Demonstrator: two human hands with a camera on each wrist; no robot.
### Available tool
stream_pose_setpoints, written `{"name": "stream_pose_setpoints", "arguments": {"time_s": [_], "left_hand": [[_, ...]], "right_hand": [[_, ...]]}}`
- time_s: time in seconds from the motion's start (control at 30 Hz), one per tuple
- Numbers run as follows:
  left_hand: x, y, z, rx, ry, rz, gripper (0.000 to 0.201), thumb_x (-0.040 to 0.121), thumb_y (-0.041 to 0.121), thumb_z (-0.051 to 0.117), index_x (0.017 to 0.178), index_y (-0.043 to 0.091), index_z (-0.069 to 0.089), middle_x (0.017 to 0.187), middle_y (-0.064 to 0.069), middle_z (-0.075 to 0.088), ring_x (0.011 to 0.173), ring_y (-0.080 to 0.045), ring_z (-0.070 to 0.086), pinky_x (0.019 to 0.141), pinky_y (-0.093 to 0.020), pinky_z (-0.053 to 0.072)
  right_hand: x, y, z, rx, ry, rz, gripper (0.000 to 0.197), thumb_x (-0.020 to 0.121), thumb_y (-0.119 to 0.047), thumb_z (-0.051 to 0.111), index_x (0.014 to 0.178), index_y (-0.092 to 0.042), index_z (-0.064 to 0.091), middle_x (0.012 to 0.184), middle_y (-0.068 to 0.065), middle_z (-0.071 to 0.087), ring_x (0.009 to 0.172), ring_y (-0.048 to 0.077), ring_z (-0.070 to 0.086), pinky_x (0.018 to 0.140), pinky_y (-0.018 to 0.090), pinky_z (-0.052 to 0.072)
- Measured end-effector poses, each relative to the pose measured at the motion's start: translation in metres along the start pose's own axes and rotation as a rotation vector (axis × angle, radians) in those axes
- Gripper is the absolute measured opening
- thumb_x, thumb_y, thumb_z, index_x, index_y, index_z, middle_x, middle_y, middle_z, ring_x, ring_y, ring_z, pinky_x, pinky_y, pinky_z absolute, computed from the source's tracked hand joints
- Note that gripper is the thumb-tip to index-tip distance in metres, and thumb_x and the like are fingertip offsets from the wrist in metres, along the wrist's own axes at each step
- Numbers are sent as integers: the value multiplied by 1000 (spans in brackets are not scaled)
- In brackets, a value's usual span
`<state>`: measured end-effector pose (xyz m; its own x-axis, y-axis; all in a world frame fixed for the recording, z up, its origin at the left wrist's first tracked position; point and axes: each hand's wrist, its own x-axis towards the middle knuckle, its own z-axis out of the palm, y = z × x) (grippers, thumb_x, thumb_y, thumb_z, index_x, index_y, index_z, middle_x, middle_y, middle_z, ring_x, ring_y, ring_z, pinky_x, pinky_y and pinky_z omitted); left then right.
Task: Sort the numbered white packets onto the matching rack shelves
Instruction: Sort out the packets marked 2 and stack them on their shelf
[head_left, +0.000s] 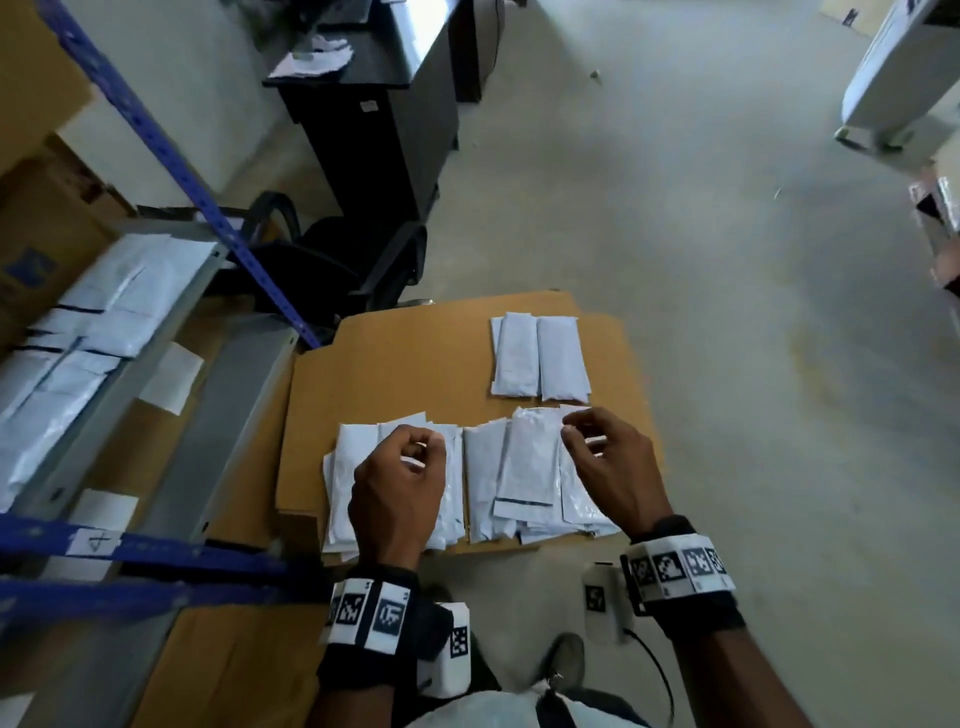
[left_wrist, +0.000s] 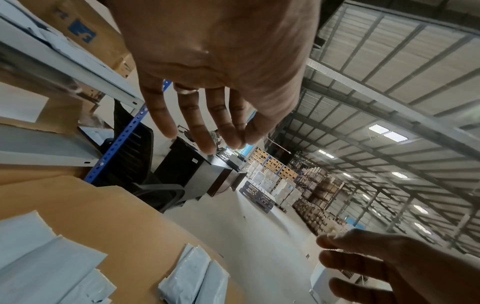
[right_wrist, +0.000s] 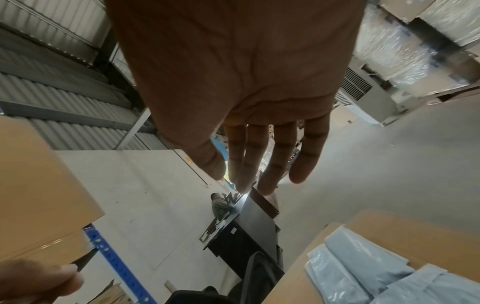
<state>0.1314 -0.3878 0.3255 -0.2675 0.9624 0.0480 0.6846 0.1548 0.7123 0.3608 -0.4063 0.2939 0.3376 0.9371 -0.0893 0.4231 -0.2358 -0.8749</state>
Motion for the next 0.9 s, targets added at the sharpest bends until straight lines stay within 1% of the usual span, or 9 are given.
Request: {"name": "stream_pose_setpoints", "arguments": {"time_s": [0.2, 0.33, 0.43, 0.5, 0.57, 0.7, 0.77, 0.83, 0.9], "left_hand": [[14, 22, 25, 80, -57, 25, 14, 93, 42, 64, 87, 30, 68, 74, 18, 62, 69, -7, 60, 56, -20, 39], [49, 40, 55, 64, -122, 44, 12, 93, 40, 65, 86, 30, 66, 75, 19, 62, 74, -10, 62, 57, -21, 39], [83, 56, 87, 30, -211, 50, 10, 91, 39, 65, 83, 34, 63, 77, 18, 64, 79, -12, 64, 64, -26, 46], [106, 68, 112, 37, -290, 55, 8, 91, 41, 64, 87, 34, 65, 81, 18, 65, 82, -12, 64, 67, -27, 49], [129, 77, 134, 91, -400, 71, 12, 89, 43, 63, 95, 33, 67, 87, 17, 66, 84, -12, 63, 70, -27, 48], [185, 83, 181, 220, -741, 71, 33, 86, 55, 62, 114, 36, 61, 98, 15, 66, 94, -12, 64, 87, -35, 54], [209, 81, 208, 288, -884, 61, 42, 88, 55, 64, 123, 33, 58, 99, 14, 63, 98, -14, 64, 92, -39, 53], [232, 72, 245, 391, -943, 63, 47, 89, 53, 64, 130, 29, 55, 107, 8, 63, 103, -18, 62, 95, -41, 53], [244, 55, 283, 470, -920, 71, 51, 88, 54, 64, 131, 30, 54, 128, -1, 59, 114, -24, 59, 99, -44, 50]], "right_hand": [[19, 23, -17, 35, 1, 92, 5, 95, -32, 66, 94, -31, 71, 89, -15, 72, 76, -3, 67, 72, 27, 56], [46, 33, -25, 8, -12, 117, 8, 95, -36, 65, 98, -32, 70, 91, -16, 72, 78, -3, 67, 75, 32, 58], [72, 40, -36, -13, -9, 144, 10, 95, -39, 65, 99, -31, 70, 90, -14, 72, 77, 1, 69, 74, 36, 60], [96, 48, -42, -44, -2, 159, 10, 95, -39, 65, 99, -31, 70, 89, -13, 72, 78, 4, 70, 75, 38, 60], [120, 57, -44, -73, 7, 175, 12, 95, -40, 65, 100, -31, 70, 91, -13, 72, 79, 5, 70, 76, 39, 60], [170, 78, -34, -110, -9, 239, 12, 95, -38, 63, 100, -30, 70, 93, -14, 71, 82, 8, 69, 81, 39, 59], [194, 93, -23, -130, -43, 264, 13, 94, -38, 62, 101, -30, 69, 93, -15, 71, 82, 10, 69, 82, 39, 58], [223, 116, -4, -163, -97, 296, 14, 93, -37, 62, 104, -30, 67, 94, -13, 71, 83, 12, 69, 81, 40, 59], [248, 145, 18, -193, -152, 329, 19, 91, -37, 62, 110, -32, 63, 98, -10, 71, 86, 16, 68, 83, 42, 58]]}}
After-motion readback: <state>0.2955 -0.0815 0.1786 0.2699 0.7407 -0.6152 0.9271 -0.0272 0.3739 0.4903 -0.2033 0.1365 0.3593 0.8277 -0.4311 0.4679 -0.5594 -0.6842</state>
